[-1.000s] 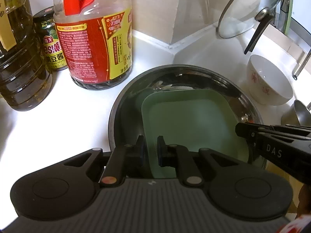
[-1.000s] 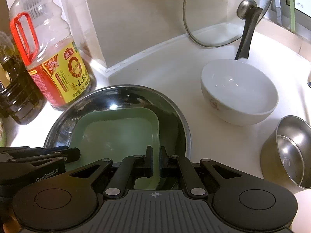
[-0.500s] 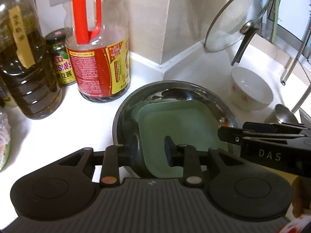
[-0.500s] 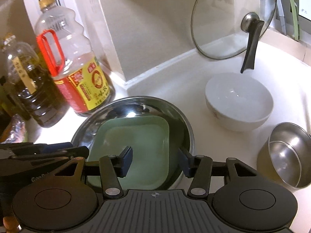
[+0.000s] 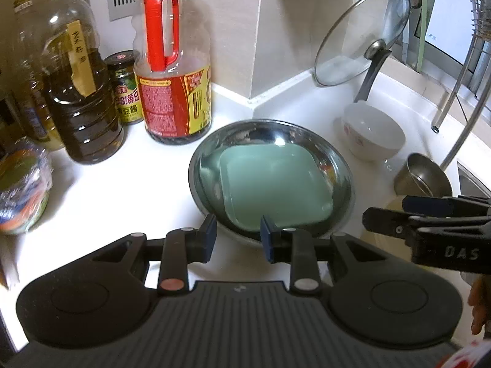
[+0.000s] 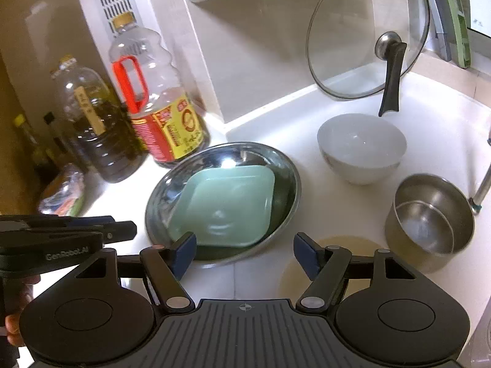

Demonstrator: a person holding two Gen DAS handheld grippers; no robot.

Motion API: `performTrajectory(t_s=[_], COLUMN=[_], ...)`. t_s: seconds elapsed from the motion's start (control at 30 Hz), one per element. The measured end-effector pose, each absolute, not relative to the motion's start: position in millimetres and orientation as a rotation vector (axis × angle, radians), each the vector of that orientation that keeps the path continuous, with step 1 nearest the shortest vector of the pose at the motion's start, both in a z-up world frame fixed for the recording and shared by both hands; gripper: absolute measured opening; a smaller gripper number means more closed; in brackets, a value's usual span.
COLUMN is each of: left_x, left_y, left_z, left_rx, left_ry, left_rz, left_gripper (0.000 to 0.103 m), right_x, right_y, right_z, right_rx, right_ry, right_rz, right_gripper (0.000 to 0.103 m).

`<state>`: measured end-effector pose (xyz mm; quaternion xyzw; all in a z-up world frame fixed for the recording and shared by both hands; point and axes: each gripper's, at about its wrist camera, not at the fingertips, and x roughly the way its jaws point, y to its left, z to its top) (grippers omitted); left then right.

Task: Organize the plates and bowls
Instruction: 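Withdraw both grippers from the basin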

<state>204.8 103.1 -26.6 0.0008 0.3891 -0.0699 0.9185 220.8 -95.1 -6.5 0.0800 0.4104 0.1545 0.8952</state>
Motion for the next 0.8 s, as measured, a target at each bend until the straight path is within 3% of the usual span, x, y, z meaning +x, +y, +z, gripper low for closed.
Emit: performTrajectory(t_s=[0.8], left_x=[81.1], left_y=[55.8], left_z=[-24.6], left_rx=[-0.041], left_ry=[0.8], left_rz=[-0.039], left_gripper=[0.027], right_x=[118.5], right_y=[-158.1], right_z=[8.9], right_rx=[0.171], right_ry=[0.835], right_rz=[0.416], right_gripper=[0.079])
